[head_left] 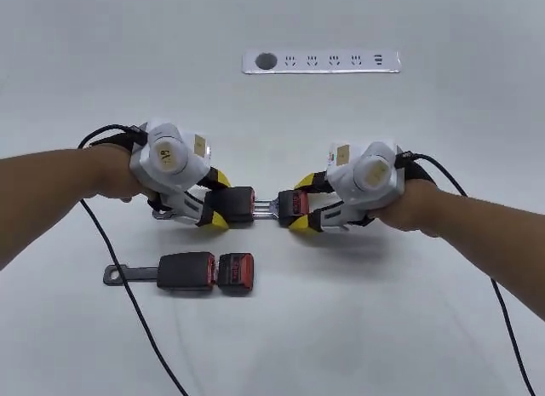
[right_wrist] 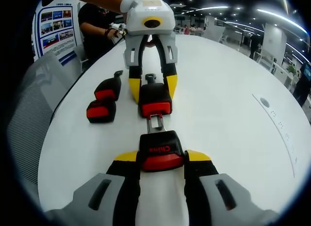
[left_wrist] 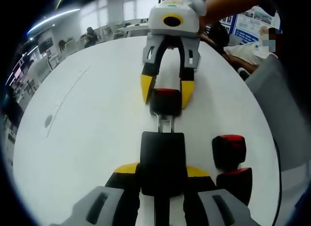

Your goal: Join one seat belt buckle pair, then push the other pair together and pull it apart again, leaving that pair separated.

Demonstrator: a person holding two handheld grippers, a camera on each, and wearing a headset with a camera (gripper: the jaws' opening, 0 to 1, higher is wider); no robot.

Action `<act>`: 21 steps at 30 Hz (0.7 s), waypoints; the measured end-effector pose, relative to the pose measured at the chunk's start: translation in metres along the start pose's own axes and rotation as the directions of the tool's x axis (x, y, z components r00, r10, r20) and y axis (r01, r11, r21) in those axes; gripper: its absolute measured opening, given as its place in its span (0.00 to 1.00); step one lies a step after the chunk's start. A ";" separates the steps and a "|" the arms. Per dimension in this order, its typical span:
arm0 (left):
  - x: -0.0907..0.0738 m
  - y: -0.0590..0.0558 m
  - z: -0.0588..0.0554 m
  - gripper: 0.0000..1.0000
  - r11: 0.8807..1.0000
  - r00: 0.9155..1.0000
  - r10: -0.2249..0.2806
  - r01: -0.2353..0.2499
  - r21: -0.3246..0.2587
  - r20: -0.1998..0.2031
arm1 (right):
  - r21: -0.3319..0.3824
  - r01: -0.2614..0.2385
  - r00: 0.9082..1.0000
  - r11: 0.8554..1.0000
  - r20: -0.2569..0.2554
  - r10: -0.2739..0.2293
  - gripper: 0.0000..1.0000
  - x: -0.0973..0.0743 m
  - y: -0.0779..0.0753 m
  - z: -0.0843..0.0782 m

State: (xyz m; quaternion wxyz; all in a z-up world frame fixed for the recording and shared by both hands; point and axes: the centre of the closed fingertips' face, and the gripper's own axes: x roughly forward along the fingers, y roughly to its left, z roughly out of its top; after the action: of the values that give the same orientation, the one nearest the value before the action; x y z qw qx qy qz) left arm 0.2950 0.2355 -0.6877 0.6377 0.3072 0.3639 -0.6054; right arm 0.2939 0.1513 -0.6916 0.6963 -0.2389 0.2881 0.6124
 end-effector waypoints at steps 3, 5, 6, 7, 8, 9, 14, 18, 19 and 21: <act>-0.001 -0.001 0.001 0.34 1.000 1.000 0.000 0.000 0.000 -0.001 | 0.001 -0.002 1.000 1.000 0.001 0.002 0.34 -0.005 -0.004 -0.006; -0.001 -0.001 0.001 0.34 1.000 1.000 0.000 0.000 -0.001 0.000 | 0.000 -0.003 1.000 1.000 0.002 0.003 0.34 -0.008 -0.005 -0.008; -0.001 -0.001 0.001 0.34 1.000 1.000 -0.001 0.001 0.000 0.000 | 0.002 -0.003 1.000 1.000 0.001 0.003 0.34 -0.009 -0.005 -0.009; -0.001 -0.001 0.002 0.34 1.000 1.000 -0.001 0.001 -0.001 0.001 | 0.004 -0.002 1.000 1.000 0.001 0.002 0.34 -0.011 -0.004 -0.010; -0.001 0.000 0.001 0.34 1.000 1.000 -0.001 0.001 -0.002 0.002 | 0.005 -0.001 1.000 1.000 0.002 0.001 0.34 -0.012 -0.004 -0.011; 0.000 0.000 0.000 0.34 1.000 1.000 0.000 0.000 -0.002 0.002 | 0.005 0.000 1.000 1.000 0.002 0.000 0.34 -0.013 -0.004 -0.012; 0.000 0.003 -0.003 0.34 1.000 1.000 0.000 0.000 -0.001 0.000 | 0.008 0.000 1.000 1.000 -0.003 0.000 0.34 -0.019 -0.002 -0.018; 0.001 0.004 -0.004 0.34 1.000 1.000 0.000 0.000 -0.002 0.001 | 0.014 0.007 1.000 1.000 -0.003 -0.007 0.34 -0.025 -0.004 -0.027; 0.001 0.004 -0.004 0.34 1.000 1.000 0.001 -0.001 -0.003 0.001 | 0.015 0.008 1.000 1.000 -0.004 -0.008 0.34 -0.027 -0.001 -0.029; 0.001 0.003 -0.002 0.34 1.000 1.000 0.000 0.000 -0.002 0.001 | 0.017 0.013 1.000 1.000 -0.009 -0.013 0.34 -0.029 -0.004 -0.034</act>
State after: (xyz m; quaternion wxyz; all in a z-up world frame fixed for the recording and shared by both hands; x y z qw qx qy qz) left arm 0.2976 0.2372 -0.6897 0.6384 0.3064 0.3639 -0.6051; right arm 0.2916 0.1065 -0.6957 0.7011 -0.2374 0.2947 0.6044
